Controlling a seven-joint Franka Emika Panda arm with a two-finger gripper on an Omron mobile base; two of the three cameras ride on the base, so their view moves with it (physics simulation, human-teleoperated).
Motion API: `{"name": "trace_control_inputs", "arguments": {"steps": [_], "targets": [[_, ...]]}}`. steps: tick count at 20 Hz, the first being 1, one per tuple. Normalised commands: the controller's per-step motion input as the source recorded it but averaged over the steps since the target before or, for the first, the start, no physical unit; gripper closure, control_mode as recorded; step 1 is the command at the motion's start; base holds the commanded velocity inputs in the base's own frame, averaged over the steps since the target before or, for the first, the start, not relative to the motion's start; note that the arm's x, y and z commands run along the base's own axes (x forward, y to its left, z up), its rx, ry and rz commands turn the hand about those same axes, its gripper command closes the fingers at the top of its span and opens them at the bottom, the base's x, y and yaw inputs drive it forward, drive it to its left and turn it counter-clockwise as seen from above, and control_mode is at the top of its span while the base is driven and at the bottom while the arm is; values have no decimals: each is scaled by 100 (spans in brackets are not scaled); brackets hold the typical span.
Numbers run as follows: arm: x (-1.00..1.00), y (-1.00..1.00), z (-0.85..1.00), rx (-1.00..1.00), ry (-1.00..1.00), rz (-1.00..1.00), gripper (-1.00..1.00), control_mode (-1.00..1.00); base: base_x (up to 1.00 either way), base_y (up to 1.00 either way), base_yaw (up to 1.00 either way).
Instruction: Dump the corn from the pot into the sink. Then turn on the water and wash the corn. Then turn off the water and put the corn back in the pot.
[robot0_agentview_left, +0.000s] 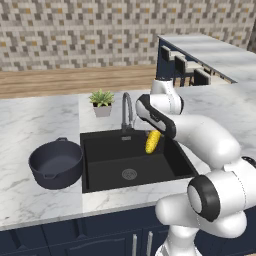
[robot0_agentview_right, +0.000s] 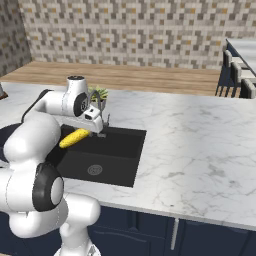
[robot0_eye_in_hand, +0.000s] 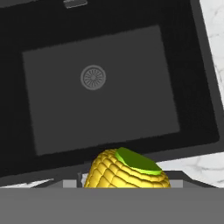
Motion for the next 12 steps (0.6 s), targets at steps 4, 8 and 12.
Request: {"name": "trace_control_inputs", "arguments": {"steps": [4,8,12], "targets": [[-18,46,0,0,0,23,100,-100,0,0,0],[-11,46,0,0,0,25,100,-100,0,0,0],[-2,49,0,0,0,22,100,-100,0,0,0]]}}
